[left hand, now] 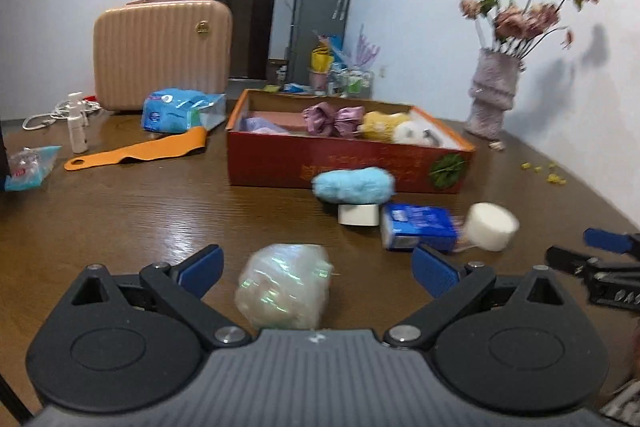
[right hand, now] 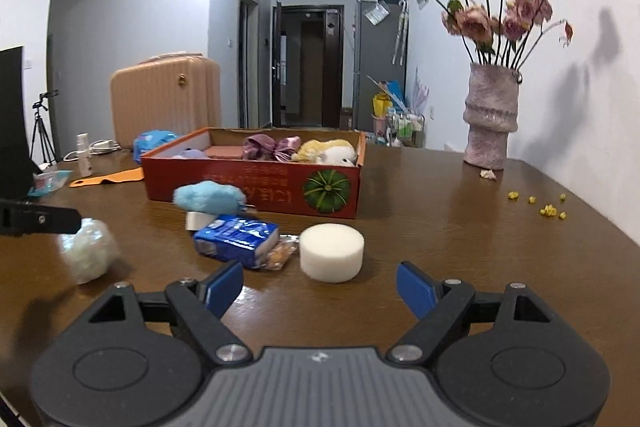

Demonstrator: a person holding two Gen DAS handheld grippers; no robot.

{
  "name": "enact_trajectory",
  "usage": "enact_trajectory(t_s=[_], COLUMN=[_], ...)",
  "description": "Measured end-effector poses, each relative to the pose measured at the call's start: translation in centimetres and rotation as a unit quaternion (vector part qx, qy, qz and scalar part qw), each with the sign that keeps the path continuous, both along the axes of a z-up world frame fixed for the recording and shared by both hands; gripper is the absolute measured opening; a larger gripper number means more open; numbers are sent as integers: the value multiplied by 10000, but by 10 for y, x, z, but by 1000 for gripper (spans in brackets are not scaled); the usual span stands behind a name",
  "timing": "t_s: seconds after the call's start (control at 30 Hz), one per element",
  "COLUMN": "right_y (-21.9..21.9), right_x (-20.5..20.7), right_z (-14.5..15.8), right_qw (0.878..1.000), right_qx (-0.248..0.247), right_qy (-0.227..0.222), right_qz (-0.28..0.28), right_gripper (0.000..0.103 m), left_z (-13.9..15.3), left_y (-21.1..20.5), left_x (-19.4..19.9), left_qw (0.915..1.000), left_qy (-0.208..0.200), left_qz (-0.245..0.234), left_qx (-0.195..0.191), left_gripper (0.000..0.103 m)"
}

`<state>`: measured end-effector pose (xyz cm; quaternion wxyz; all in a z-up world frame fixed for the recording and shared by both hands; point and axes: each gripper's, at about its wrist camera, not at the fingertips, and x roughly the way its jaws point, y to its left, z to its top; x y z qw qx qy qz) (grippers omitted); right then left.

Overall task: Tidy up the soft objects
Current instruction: 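Close the left tool on the light-blue plush toy, then lift the light-blue plush toy with the left tool toward the box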

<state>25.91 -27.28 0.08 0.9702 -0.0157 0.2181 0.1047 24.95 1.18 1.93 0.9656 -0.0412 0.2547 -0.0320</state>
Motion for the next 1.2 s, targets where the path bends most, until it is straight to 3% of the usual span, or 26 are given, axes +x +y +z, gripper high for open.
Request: enact_trajectory(t_s=[0.13,0.27,0.43,0.53,0.6,0.7,0.83,0.9,1.0,1.07,1.1,1.2], right_y=[1,1,6,13,21,33,46,53,61,68,71,77], right_x=[29,59,89,96,99,109,137,157,183,196,200,195], right_z=[-10,-19,-22,-18,-14,-9,-2,-2,-10,-19,-23,-23], right_qw=[9998,9993,9991,9997,9998,9973,9873,9813,9673,9561,9511,9557], right_qx=[10,57,48,-6,4,215,955,1282,1797,2052,2168,2084], right_qy=[175,354,418,233,142,277,655,873,1277,1559,1664,1542], right_qz=[-32,-88,-111,-12,156,649,1091,1140,1256,1397,1437,1390], right_gripper=[83,83,83,82,82,73,70,69,69,65,56,52], left_z=[-16,-22,-23,-20,-12,5,6,-1,-18,-33,-39,-38], left_y=[6,8,5,-2,-11,-12,2,10,28,37,40,43], left_x=[21,37,55,67,76,96,146,169,196,208,212,211], left_qw=[9992,9984,9977,9961,9956,9958,9927,9873,9655,9483,9420,9417], left_qy=[353,538,623,632,511,206,429,669,1159,1515,1635,1587], left_qz=[173,43,-66,-392,-656,-800,-762,-797,-836,-855,-804,-701], left_qx=[-6,-136,-242,-473,-426,-396,-830,-1197,-2175,-2653,-2818,-2881], left_gripper=[100,76,74,75,78,81,79,78,72,54,50,42])
